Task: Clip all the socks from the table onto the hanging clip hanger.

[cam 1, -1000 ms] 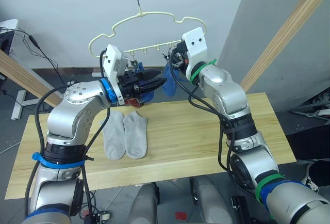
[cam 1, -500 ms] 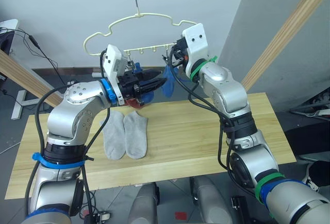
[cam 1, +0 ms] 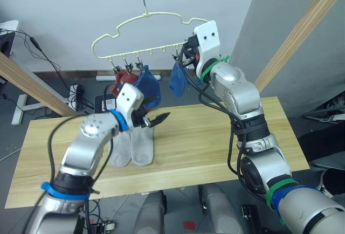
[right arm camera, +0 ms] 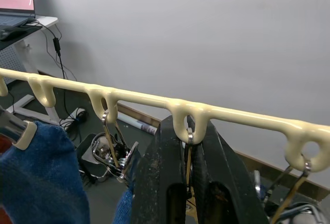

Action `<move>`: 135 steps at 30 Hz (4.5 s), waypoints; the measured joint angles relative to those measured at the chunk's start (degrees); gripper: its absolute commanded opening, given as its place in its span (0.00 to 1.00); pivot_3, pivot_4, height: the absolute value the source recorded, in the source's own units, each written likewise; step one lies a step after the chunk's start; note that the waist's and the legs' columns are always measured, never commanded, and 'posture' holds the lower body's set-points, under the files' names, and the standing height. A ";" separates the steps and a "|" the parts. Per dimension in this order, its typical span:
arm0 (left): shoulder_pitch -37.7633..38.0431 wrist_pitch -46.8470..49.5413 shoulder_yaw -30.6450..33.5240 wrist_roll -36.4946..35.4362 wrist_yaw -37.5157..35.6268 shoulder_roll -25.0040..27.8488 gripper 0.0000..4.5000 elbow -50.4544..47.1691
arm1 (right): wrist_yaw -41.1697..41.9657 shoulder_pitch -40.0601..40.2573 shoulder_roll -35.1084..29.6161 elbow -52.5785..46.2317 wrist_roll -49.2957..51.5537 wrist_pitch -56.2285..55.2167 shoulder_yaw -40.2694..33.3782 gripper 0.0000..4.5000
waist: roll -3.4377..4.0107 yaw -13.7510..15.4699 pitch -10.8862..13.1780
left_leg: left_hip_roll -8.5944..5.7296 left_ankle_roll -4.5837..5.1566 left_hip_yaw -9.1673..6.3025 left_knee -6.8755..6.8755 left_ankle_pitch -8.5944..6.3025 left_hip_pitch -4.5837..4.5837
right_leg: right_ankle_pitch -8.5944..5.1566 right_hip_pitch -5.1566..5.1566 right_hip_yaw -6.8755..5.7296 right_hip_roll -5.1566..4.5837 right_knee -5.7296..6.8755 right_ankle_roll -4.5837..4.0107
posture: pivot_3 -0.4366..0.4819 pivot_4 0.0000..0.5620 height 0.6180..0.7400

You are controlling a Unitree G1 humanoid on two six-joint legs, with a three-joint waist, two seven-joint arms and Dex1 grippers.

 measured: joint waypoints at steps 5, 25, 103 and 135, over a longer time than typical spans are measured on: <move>5.83 -4.70 0.32 5.52 7.76 -2.70 0.94 7.97 | 0.13 0.00 -0.79 0.00 0.02 0.11 -0.08 0.00 | 0.00 0.12 0.00 | 0.04 0.00 -0.06 0.01 0.00 -0.01 | 0.01 -0.02 -0.06 0.00 0.05 -0.01 | 0.41 0.54 1.00; 0.61 -14.65 -1.47 11.54 11.52 -7.68 0.15 28.78 | 1.23 0.95 -1.07 -2.62 0.49 3.23 0.13 0.00 | 0.01 -0.10 -0.01 | 0.09 0.00 -0.03 0.02 0.00 0.33 | 0.07 0.30 -0.05 0.01 0.06 -0.06 | 0.39 0.56 1.00; -19.47 -21.80 0.31 3.94 10.74 -25.35 0.00 26.35 | 2.35 2.10 -0.06 -5.75 1.81 7.35 0.23 0.00 | 0.00 0.00 0.00 | 0.03 0.00 -0.02 0.02 0.00 0.18 | 0.09 0.27 -0.07 0.14 -0.07 -0.08 | 0.38 0.55 1.00; -13.59 -14.25 -1.29 -0.76 -6.00 -12.23 0.49 14.46 | 4.99 12.85 -6.30 -28.02 4.36 15.84 2.24 0.52 | 0.01 -0.07 0.01 | 0.07 0.00 -0.06 0.00 0.00 0.18 | 0.08 0.28 -0.08 0.22 -0.09 -0.08 | 0.37 0.55 1.00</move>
